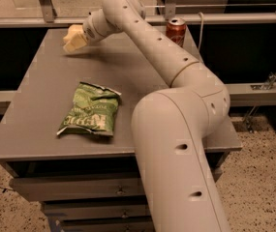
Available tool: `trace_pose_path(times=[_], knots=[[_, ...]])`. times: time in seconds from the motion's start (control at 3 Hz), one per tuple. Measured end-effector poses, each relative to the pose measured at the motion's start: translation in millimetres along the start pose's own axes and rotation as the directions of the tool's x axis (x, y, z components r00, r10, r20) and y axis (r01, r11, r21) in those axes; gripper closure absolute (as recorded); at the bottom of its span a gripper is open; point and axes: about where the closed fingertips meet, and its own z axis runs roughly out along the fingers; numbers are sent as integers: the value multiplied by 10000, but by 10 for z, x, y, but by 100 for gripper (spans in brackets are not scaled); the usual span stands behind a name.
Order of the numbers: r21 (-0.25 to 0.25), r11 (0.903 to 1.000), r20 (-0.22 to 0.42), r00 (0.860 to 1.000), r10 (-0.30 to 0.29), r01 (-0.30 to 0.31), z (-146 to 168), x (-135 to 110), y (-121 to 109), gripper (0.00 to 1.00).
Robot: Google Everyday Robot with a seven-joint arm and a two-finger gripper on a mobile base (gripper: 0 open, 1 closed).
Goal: Move sponge near green jalapeno chip bag
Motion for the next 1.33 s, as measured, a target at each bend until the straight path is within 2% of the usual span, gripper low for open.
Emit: trace_pose_path(times=[0.67, 1.0, 1.33], knots=[[-53, 9999, 177, 9998, 94, -93, 76, -91, 7, 64], [-175, 9998, 316, 9995, -36, 42, -9, -151, 54, 87], [-469, 9982, 520, 9980, -348, 373, -237, -221, 153, 100]])
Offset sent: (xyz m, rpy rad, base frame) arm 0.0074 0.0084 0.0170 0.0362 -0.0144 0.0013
